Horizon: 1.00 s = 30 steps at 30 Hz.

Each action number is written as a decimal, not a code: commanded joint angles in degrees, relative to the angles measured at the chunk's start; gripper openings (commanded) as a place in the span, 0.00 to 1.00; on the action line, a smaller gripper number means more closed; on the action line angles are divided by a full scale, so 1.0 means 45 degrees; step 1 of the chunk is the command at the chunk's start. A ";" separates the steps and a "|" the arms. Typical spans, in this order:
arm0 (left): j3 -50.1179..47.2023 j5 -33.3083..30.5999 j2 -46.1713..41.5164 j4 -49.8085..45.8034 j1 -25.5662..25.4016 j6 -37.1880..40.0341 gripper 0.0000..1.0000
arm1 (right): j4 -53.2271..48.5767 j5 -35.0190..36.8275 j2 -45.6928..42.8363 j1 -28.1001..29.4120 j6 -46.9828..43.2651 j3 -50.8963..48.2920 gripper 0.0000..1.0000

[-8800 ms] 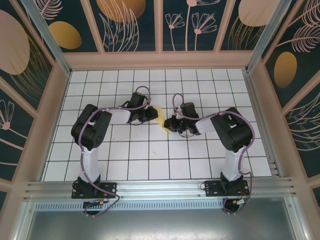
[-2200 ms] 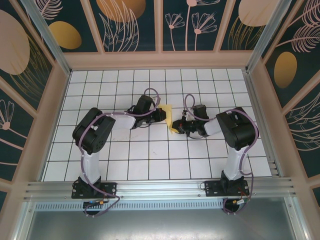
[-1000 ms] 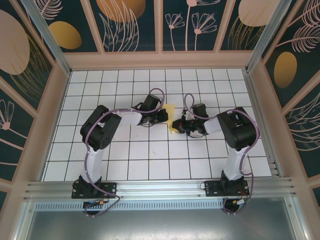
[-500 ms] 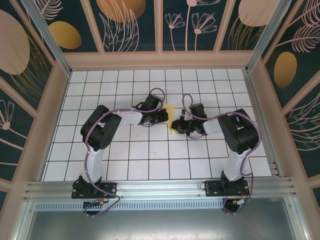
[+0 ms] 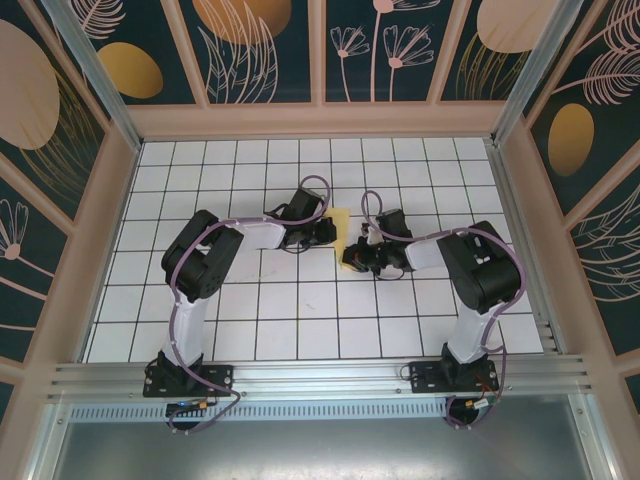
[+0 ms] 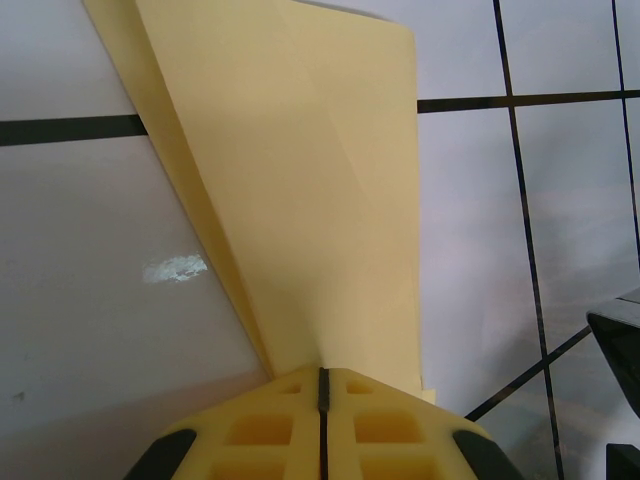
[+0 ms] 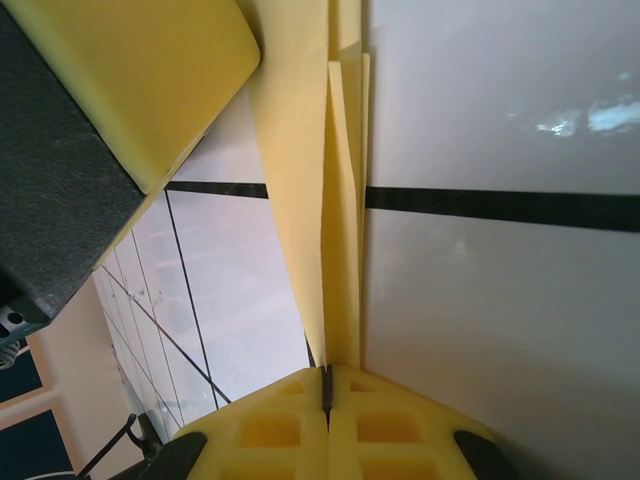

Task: Fold a paper plane with a square sheet of paper (pick it up from the middle)
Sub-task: Fold the wing for the fifth time at the center of the table.

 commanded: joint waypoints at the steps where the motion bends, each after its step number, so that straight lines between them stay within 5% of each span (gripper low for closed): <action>1: -0.0127 -0.1741 0.0983 -0.1321 0.0207 0.0303 0.10 | -0.0866 0.0219 -0.0244 0.0015 0.0154 -0.0548 0.02; 9: -0.0064 -0.1815 0.1027 -0.1420 0.0200 0.0335 0.10 | -0.0754 -0.0283 -0.0843 0.0003 0.0256 -0.1090 0.07; 17: -0.0011 -0.1733 0.1050 -0.1477 0.0194 0.0354 0.09 | -0.2448 0.1648 -0.2861 0.0076 -0.0800 0.0166 0.14; 30: 0.0085 -0.1594 0.1052 -0.1535 0.0191 0.0342 0.10 | -0.3057 0.2139 -0.0242 0.1097 -0.1403 0.2449 0.08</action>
